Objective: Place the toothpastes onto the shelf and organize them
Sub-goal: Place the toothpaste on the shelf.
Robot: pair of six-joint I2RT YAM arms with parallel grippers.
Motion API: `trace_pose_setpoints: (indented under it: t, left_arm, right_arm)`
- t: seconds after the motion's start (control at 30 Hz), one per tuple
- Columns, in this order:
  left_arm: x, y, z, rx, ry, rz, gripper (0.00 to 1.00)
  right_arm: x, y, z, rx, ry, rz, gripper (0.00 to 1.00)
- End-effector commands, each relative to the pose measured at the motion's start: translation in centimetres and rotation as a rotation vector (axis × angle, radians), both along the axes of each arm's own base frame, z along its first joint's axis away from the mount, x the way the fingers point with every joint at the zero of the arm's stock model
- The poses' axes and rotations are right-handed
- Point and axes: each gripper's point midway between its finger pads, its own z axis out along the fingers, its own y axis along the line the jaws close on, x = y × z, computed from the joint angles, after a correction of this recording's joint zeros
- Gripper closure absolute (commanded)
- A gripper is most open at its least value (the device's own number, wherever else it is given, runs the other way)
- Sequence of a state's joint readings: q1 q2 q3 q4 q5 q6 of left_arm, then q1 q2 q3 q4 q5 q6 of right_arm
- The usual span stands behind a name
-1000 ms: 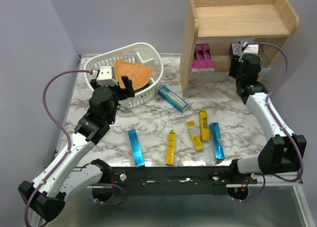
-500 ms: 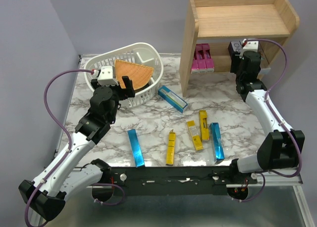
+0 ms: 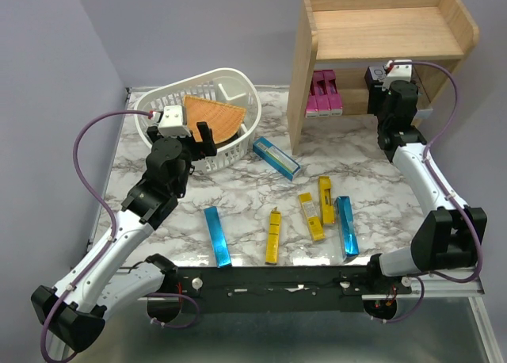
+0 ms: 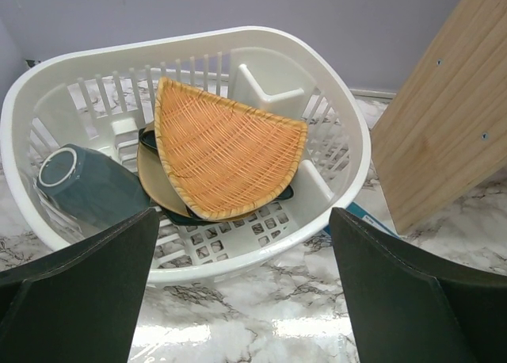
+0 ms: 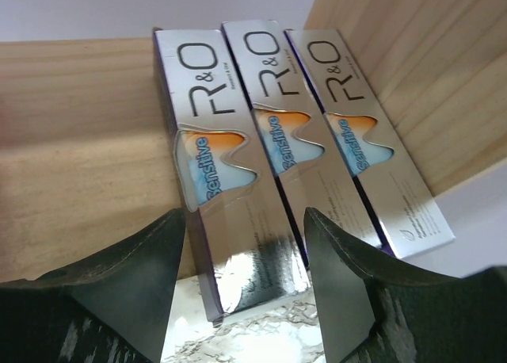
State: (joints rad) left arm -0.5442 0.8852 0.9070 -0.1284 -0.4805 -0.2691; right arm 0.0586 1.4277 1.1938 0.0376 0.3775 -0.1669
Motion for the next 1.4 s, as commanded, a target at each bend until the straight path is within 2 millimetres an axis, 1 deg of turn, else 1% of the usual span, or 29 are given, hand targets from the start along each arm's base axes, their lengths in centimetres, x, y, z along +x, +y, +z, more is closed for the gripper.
trace_pose_setpoints:
  t: [0.0, 0.07, 0.37, 0.43, 0.47, 0.7, 0.83, 0.93, 0.97, 1.03, 1.07, 1.13, 1.23, 1.27, 1.3, 1.37]
  left_arm:
    - [0.2, 0.3, 0.1, 0.009, -0.013, 0.018, 0.01]
    - [0.3, 0.3, 0.1, 0.01, -0.011, 0.018, 0.01]
    - [0.3, 0.4, 0.0, 0.017, -0.01, 0.019, 0.01]
    - [0.4, 0.3, -0.1, 0.02, -0.008, 0.019, 0.01]
    - [0.4, 0.3, 0.0, 0.021, -0.009, 0.019, 0.01]
    - [0.4, 0.4, -0.1, 0.025, -0.007, 0.02, 0.01]
    - [0.4, 0.3, -0.2, 0.028, -0.006, 0.018, 0.01]
    - [0.5, 0.2, -0.2, 0.026, -0.004, 0.012, 0.01]
    - [0.5, 0.2, -0.2, 0.026, -0.004, 0.012, 0.01]
    - [0.5, 0.2, -0.2, 0.028, -0.004, 0.012, 0.01]
    - [0.4, 0.2, -0.1, 0.026, -0.007, 0.013, 0.01]
    - [0.5, 0.2, -0.1, 0.026, -0.007, 0.013, 0.01]
    - [0.5, 0.2, -0.2, 0.028, -0.005, 0.01, 0.01]
    - [0.5, 0.2, -0.2, 0.028, -0.004, 0.012, 0.01]
    - [0.5, 0.2, -0.2, 0.028, -0.004, 0.01, 0.01]
    - [0.5, 0.1, -0.2, 0.028, -0.004, 0.009, 0.01]
  right_arm:
    - [1.2, 1.5, -1.2, -0.019, 0.015, 0.108, 0.31]
    - [1.4, 1.8, -1.7, -0.021, 0.027, 0.129, 0.32]
    - [2.1, 0.5, -4.3, -0.053, 0.069, 0.061, 0.39]
    - [2.2, 0.2, -4.5, -0.064, 0.069, 0.043, 0.4]
    - [2.3, 0.0, -4.9, -0.068, 0.077, 0.035, 0.42]
    - [2.7, -0.6, -5.3, -0.082, 0.072, -0.006, 0.48]
    - [2.0, -1.6, -5.0, -0.083, 0.058, -0.071, 0.49]
    - [1.5, -1.5, -4.9, -0.064, 0.052, -0.067, 0.49]
    - [1.4, -1.1, -4.4, -0.047, 0.039, -0.046, 0.48]
    - [1.2, -0.3, -4.0, -0.012, 0.026, -0.011, 0.47]
    - [0.9, -0.1, -3.2, -0.001, 0.005, -0.002, 0.45]
    - [0.6, 0.1, -2.6, 0.013, -0.014, 0.007, 0.43]
    - [-0.1, 0.3, -1.1, 0.026, -0.047, 0.021, 0.39]
    - [-0.1, 0.7, -0.8, 0.035, -0.054, 0.039, 0.37]
    - [-0.5, 0.9, 0.0, 0.041, -0.072, 0.053, 0.35]
    - [-0.7, 1.7, 0.6, 0.064, -0.085, 0.093, 0.32]
